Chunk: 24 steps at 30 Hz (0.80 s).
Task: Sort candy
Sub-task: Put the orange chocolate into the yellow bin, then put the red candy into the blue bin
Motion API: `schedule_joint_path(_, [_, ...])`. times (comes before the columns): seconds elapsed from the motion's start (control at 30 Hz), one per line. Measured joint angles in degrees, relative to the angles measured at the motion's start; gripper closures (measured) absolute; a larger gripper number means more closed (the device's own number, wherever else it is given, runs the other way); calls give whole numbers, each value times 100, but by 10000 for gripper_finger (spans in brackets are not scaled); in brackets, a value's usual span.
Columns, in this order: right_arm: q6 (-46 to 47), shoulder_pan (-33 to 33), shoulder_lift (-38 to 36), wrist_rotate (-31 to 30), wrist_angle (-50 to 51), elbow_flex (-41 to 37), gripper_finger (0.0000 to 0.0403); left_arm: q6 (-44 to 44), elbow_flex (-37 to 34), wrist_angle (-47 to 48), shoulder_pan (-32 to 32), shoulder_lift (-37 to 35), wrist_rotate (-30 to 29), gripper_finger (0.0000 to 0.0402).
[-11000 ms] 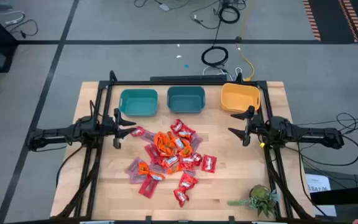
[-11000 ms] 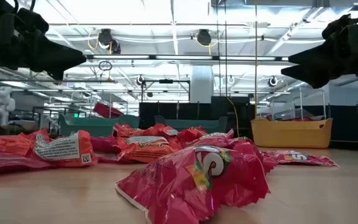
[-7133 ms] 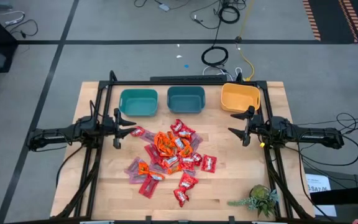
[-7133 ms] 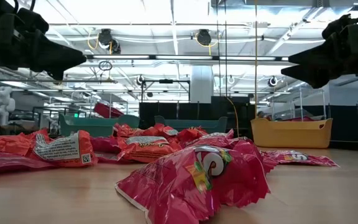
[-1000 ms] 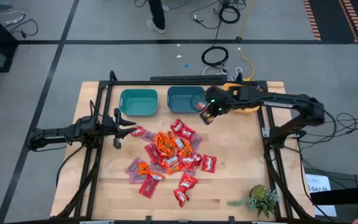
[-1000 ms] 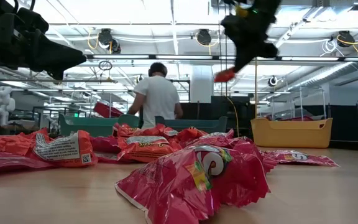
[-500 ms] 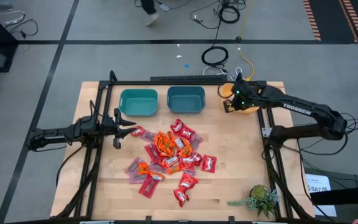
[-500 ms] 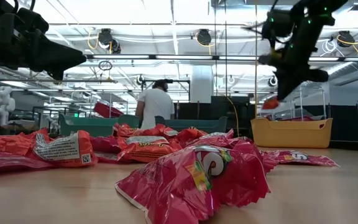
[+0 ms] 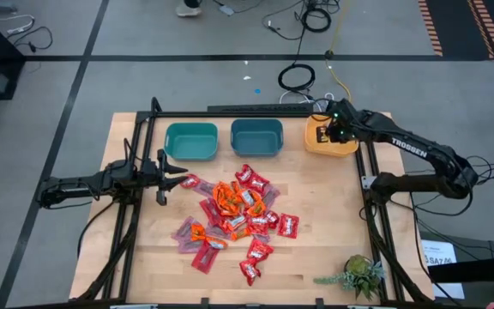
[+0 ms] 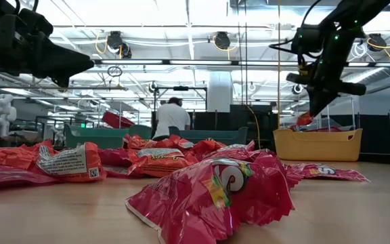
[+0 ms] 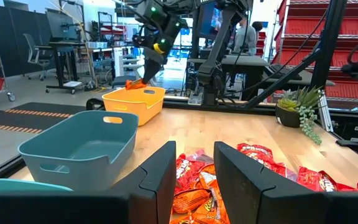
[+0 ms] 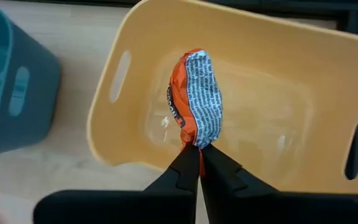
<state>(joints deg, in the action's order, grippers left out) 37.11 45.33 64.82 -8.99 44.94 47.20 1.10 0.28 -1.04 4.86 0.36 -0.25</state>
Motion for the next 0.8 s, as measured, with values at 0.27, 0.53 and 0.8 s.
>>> schedule_joint_path(0.27, [-95, 128, 0, 0, -53, -2, 341, -2, -1, -1, 0, 0, 0, 284])
schedule_joint_path(0.53, [-35, 123, 0, 33, -74, -2, 306, -1, 2, 0, 0, -2, -1, 284])
schedule_joint_path(0.8, [-27, 82, -180, 333, -60, -2, 292, 0, 2, 0, 0, -1, 0, 284])
